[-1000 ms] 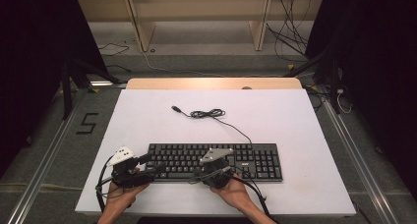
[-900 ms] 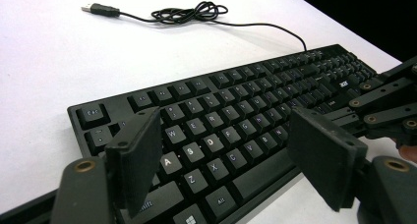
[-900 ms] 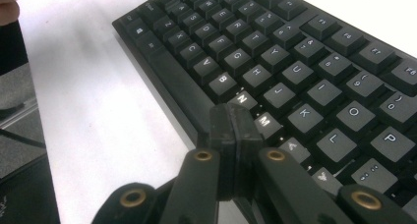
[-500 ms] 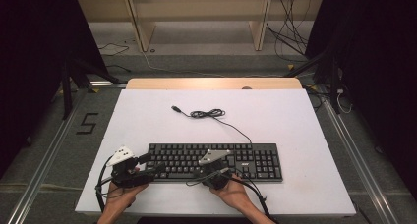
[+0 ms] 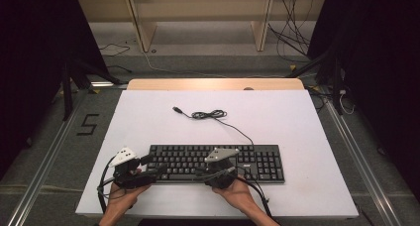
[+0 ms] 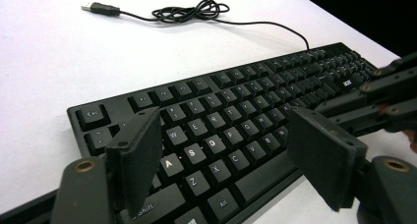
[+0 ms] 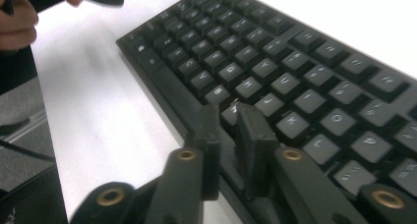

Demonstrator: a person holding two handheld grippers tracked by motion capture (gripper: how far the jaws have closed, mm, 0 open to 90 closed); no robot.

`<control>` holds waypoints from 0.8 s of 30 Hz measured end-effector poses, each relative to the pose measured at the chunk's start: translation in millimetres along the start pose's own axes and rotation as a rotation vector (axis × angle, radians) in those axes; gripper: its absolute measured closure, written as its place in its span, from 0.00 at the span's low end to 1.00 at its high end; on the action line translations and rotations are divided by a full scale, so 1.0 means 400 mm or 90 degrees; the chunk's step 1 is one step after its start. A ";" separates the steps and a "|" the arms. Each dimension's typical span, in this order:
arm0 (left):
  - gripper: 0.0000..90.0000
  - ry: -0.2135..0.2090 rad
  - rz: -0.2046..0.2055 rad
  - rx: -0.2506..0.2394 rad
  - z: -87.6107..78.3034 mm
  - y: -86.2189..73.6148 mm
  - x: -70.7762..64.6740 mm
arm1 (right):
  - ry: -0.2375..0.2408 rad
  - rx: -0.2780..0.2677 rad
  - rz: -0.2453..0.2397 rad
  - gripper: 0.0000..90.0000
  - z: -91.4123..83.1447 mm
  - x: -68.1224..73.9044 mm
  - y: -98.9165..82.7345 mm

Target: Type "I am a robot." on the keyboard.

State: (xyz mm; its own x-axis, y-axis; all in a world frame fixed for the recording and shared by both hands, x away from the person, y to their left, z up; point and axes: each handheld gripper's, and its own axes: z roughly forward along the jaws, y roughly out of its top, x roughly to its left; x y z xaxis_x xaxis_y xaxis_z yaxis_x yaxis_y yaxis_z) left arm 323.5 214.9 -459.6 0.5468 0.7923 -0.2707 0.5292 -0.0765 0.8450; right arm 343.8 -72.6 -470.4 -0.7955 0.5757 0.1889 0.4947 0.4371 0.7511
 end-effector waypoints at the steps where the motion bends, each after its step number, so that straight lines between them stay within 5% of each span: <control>1: 0.32 0.001 0.001 0.002 0.002 0.000 -0.001 | 0.000 -0.003 0.002 0.87 -0.005 -0.003 0.001; 8: 0.37 0.002 0.007 0.014 0.021 0.006 -0.002 | -0.007 -0.026 0.018 0.74 -0.038 -0.023 -0.002; 14: 0.52 -0.001 0.012 0.030 0.046 0.015 -0.004 | -0.009 -0.044 0.036 0.58 -0.071 -0.041 -0.003; 24: 0.77 -0.012 0.031 0.054 0.081 0.036 -0.009 | -0.020 -0.067 0.050 0.49 -0.097 -0.055 -0.004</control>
State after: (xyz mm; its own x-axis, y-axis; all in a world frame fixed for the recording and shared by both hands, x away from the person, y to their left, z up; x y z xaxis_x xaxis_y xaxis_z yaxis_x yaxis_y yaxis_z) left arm 349.9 191.3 -461.5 0.5846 0.7753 -0.2391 0.5545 -0.1666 0.8154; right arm 346.7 -112.8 -451.3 -0.7435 0.6277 0.2308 0.5145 0.3163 0.7970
